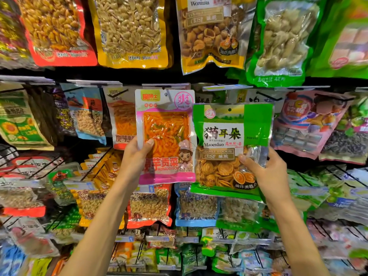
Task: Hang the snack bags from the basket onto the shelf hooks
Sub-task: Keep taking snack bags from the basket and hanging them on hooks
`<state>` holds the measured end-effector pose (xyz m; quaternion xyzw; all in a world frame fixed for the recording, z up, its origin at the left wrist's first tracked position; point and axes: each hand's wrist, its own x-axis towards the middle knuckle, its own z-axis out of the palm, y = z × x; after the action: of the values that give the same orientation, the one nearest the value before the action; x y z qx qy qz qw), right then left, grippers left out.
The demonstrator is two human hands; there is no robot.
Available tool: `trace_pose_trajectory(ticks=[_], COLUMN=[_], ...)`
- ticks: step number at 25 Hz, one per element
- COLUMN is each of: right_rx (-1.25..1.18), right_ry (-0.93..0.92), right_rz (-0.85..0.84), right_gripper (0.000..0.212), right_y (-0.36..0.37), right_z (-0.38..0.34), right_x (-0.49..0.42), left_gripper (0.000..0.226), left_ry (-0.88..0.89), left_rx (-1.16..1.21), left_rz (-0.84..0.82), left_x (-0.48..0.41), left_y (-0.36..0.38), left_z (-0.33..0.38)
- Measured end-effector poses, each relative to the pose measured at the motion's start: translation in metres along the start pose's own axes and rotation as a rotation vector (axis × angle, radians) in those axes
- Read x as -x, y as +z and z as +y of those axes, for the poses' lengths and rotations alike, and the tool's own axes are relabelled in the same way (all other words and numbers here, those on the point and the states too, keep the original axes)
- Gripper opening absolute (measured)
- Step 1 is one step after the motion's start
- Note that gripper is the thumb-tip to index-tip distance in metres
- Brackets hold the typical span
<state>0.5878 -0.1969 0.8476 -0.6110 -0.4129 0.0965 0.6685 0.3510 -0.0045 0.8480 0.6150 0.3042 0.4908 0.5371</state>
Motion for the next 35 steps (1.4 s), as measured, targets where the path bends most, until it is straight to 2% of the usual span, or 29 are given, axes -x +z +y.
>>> trace_pose_trajectory(ticks=[2,6,9,19,23,29,35], right_rx=[0.003,-0.013,-0.005,0.024,0.005,0.02,-0.037], right_ry=[-0.002,-0.008,-0.003,0.0,0.009,0.015,0.052], right_rz=[-0.002,0.006,0.025,0.018,0.0,-0.022,-0.077], right_gripper=[0.046,0.028,0.023,0.027,0.021,0.03,0.029], right_y=[0.001,0.005,0.006,0.022,0.026,0.023,0.017], right_z=[0.002,0.002,0.004,0.004,0.003,0.006,0.011], right_x=[-0.003,-0.01,-0.016,-0.042,-0.051,-0.061,-0.069], left_gripper=[0.024,0.023,0.017,0.024,0.026,0.031,0.022], left_ry=[-0.006,-0.016,-0.021,-0.018,-0.019,-0.021,-0.013], left_rx=[0.005,-0.007,0.008,-0.032,-0.082,-0.117,-0.111], left_rz=[-0.012,-0.017,-0.015,-0.042,-0.031,0.002,0.042], left_x=[-0.005,-0.014,-0.018,-0.049,-0.065,-0.076,-0.077], left_y=[-0.001,-0.003,-0.004,-0.005,-0.01,-0.007,-0.001], left_z=[-0.003,-0.01,-0.011,-0.018,-0.028,-0.039,-0.043])
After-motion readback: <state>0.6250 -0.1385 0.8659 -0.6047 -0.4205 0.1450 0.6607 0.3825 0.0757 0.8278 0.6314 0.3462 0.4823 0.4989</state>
